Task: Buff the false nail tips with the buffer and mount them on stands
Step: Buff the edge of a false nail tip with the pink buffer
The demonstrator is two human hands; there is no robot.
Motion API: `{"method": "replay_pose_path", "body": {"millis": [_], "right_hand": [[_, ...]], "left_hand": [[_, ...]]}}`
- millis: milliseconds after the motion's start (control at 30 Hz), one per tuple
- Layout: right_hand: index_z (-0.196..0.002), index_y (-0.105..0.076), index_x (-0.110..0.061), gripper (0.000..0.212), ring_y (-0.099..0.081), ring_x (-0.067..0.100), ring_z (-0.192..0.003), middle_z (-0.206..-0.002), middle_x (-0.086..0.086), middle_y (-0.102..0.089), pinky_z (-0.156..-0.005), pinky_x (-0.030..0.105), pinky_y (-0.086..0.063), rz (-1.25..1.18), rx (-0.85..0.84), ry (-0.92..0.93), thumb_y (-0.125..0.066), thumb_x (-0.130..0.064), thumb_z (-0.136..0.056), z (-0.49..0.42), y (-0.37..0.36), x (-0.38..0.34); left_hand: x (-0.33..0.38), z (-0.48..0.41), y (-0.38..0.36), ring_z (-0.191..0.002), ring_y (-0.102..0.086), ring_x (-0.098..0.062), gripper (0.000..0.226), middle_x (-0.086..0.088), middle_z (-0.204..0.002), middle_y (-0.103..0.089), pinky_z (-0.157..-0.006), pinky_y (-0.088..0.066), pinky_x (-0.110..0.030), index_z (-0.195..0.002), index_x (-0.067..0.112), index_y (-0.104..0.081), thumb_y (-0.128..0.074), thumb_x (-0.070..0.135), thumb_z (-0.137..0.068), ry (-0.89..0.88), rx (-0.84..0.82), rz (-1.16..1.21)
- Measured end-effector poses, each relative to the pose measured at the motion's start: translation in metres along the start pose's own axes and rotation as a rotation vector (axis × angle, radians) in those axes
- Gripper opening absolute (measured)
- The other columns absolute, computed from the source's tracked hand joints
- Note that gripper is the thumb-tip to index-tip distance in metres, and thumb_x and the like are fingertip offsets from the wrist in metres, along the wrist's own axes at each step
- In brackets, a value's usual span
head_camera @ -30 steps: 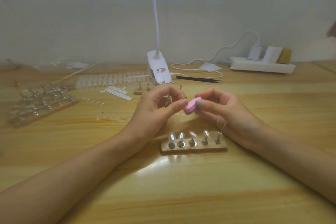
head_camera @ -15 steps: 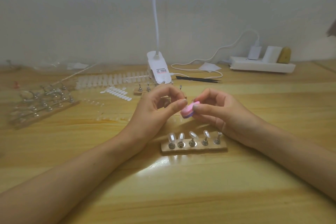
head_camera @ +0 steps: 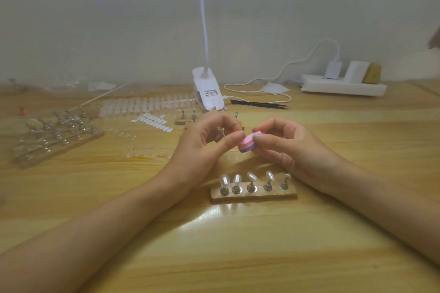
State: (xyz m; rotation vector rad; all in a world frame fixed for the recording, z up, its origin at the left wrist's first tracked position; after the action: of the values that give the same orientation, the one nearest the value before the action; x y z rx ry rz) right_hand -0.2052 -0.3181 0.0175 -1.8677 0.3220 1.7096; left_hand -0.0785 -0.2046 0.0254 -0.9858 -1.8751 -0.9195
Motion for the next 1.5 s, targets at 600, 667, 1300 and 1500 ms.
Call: {"method": "replay_pose_path", "body": {"millis": [600, 667, 1300, 1500], "right_hand": [[-0.091, -0.057, -0.006, 0.028, -0.075, 0.030, -0.088, -0.096, 0.014, -0.069, -0.077, 0.030, -0.059, 0.176, 0.068, 0.249, -0.078, -0.014, -0.073, 0.007, -0.004, -0.006], [-0.091, -0.057, -0.008, 0.027, -0.074, 0.032, -0.089, -0.097, 0.016, -0.071, -0.076, 0.031, -0.060, 0.195, 0.053, 0.222, -0.077, -0.014, -0.075, 0.007, -0.004, -0.005], [-0.092, -0.055, -0.010, 0.022, -0.074, 0.033, -0.090, -0.090, 0.018, -0.075, -0.079, 0.035, -0.060, 0.227, -0.071, 0.259, -0.075, -0.014, -0.083, 0.009, -0.012, -0.003], [-0.093, -0.054, -0.007, 0.024, -0.075, 0.032, -0.089, -0.089, 0.019, -0.076, -0.077, 0.034, -0.060, 0.227, -0.079, 0.252, -0.075, -0.011, -0.082, 0.008, -0.011, -0.003]], "left_hand": [[-0.007, 0.000, 0.002, -0.064, -0.050, -0.013, 0.015, -0.001, -0.076, -0.062, -0.059, -0.038, -0.020, -0.077, 0.019, -0.062, -0.071, 0.024, -0.088, 0.069, 0.082, -0.028], [-0.006, 0.000, 0.002, -0.061, -0.049, -0.010, 0.015, 0.004, -0.073, -0.061, -0.055, -0.037, -0.017, -0.076, 0.019, -0.062, -0.071, 0.025, -0.087, 0.072, 0.089, -0.016], [-0.006, -0.001, 0.002, -0.053, -0.047, 0.000, 0.016, 0.011, -0.066, -0.060, -0.049, -0.034, -0.011, -0.076, 0.018, -0.061, -0.070, 0.023, -0.087, 0.081, 0.084, 0.038], [-0.004, 0.000, 0.001, -0.049, -0.047, 0.003, 0.016, 0.014, -0.063, -0.060, -0.048, -0.034, -0.009, -0.074, 0.020, -0.060, -0.070, 0.028, -0.083, 0.066, 0.065, 0.061]]}}
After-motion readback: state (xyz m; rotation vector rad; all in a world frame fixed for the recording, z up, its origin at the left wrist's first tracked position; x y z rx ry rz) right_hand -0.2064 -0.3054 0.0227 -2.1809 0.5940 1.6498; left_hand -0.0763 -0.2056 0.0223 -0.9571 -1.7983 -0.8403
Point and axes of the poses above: each hand's wrist, its own z-axis away from the middle knuckle, its own y-axis out of the back of the hand, x = y × z, the point moved 4 cm from there along -z, towards the middle knuckle
